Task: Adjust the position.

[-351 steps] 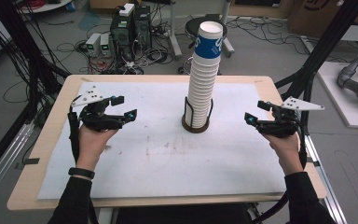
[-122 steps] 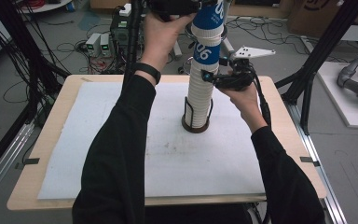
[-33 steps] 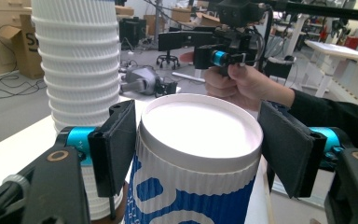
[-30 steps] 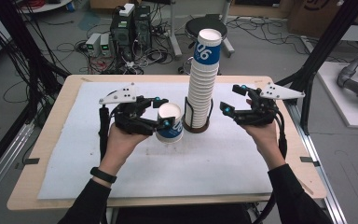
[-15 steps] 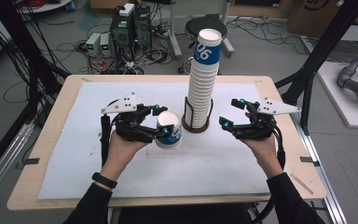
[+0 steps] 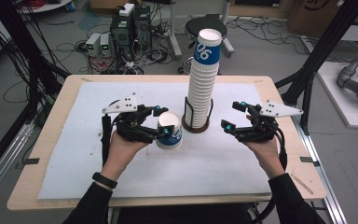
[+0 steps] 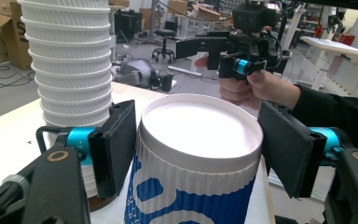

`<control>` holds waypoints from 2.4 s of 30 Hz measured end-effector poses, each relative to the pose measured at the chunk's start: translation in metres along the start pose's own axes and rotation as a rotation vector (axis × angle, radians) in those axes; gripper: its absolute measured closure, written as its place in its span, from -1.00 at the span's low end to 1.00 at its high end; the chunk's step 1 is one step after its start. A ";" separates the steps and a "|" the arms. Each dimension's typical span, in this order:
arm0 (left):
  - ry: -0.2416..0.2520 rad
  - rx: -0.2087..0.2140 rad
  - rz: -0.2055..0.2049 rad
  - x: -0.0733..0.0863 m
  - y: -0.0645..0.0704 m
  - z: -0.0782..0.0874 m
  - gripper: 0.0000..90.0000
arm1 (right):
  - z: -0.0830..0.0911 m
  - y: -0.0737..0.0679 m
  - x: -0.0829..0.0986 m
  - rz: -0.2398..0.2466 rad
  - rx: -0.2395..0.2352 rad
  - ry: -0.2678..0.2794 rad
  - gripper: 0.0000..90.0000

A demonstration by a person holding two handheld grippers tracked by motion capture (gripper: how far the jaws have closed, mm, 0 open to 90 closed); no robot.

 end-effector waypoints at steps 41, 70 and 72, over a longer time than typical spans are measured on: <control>0.042 0.104 0.046 -0.007 0.026 -0.018 -0.33 | -0.045 -0.061 0.016 0.026 -0.338 -0.107 -0.67; 0.054 0.155 0.053 -0.008 0.044 -0.033 -0.33 | -0.074 -0.082 0.032 0.031 -0.386 -0.178 -0.66; 0.054 0.156 0.053 -0.008 0.044 -0.033 -0.33 | -0.075 -0.082 0.033 0.034 -0.387 -0.184 -0.64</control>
Point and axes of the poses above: each handheld gripper's, and its own axes: z roughly backward along the jaws, x roughly out of its underside, y roughly to its right, the point moved 9 cm from there along -z, roughly forward along the jaws, and after that the axes turned 11 degrees about -x, right-handed, at the moved point
